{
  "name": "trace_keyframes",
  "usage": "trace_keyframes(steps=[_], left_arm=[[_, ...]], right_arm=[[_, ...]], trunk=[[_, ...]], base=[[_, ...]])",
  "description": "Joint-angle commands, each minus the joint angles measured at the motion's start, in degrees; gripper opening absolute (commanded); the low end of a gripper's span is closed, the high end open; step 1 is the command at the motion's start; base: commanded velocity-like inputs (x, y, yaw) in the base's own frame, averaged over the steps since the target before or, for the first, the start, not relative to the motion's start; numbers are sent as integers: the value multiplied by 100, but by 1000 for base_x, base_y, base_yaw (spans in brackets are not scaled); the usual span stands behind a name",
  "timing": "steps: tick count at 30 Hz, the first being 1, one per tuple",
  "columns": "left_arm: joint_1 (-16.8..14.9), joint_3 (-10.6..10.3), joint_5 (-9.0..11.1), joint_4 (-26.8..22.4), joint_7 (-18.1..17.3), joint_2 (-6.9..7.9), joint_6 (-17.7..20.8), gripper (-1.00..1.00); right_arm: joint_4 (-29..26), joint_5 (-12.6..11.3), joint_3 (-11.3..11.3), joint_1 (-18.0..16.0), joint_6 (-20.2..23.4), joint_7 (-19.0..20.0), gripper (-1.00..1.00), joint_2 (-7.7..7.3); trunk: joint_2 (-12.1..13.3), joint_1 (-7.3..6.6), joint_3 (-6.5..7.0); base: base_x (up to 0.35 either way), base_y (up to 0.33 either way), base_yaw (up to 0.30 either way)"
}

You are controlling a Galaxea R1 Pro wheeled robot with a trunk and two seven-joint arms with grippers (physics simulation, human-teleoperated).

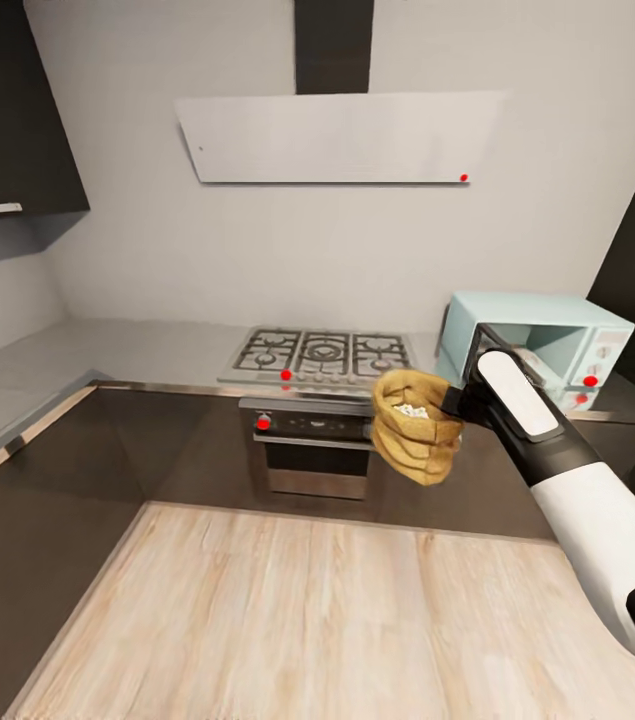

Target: In the kitchen, take the popcorn bag from the countertop, put it into the microwave, and heat it until the popcorn is cooked so the cooked popcorn ends up inside the bag.

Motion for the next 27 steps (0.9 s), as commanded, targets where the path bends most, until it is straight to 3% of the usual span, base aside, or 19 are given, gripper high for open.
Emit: trace_keyframes(steps=[1, 7, 14, 27], left_arm=[[-4, 12, 11, 1, 1, -2, -17, 100], [-7, 12, 11, 1, 1, -2, -17, 100], [-5, 12, 11, 1, 1, -2, -17, 100], [-8, 11, 11, 1, 1, -2, -17, 100]], right_arm=[[-4, -46, 18, -7, 55, -53, -100, -6], [3, -30, 15, -5, 55, -48, -100, -11], [14, -13, 23, 3, 55, -44, -100, -5], [57, -9, 23, 4, 55, -44, -100, -11]], trunk=[[-13, 1, -13], [-13, 1, -13], [-13, 1, -13], [-13, 1, -13]], base=[[-206, -309, 0], [-207, -309, -2], [-224, -293, -192], [-233, -257, -7]])
